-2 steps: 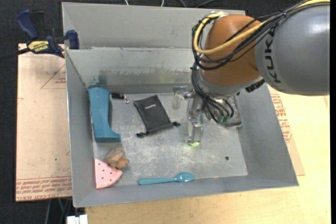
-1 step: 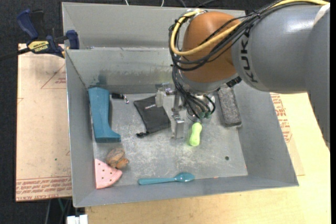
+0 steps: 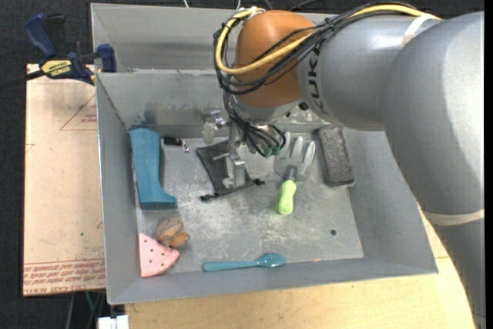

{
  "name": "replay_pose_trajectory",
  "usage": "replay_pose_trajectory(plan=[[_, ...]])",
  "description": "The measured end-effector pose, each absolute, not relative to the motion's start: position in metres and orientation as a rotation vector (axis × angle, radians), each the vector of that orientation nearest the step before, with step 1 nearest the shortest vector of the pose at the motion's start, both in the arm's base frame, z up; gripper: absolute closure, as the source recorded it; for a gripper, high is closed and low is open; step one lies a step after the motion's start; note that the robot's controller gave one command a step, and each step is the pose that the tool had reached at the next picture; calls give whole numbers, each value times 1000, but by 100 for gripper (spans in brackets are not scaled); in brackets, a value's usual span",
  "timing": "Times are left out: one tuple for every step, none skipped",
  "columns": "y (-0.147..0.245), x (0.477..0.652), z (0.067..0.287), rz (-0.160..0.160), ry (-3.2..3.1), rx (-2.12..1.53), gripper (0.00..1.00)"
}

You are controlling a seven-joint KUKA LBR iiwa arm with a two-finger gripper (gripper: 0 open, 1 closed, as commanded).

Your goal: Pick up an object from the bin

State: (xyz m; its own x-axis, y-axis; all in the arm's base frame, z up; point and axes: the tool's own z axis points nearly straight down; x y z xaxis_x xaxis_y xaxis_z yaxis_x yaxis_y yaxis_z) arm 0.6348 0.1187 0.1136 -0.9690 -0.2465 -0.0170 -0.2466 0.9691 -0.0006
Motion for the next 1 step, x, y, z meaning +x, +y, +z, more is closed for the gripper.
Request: replay_pose_trajectory(plan=[[128,666,63,9,3136,-456,0]])
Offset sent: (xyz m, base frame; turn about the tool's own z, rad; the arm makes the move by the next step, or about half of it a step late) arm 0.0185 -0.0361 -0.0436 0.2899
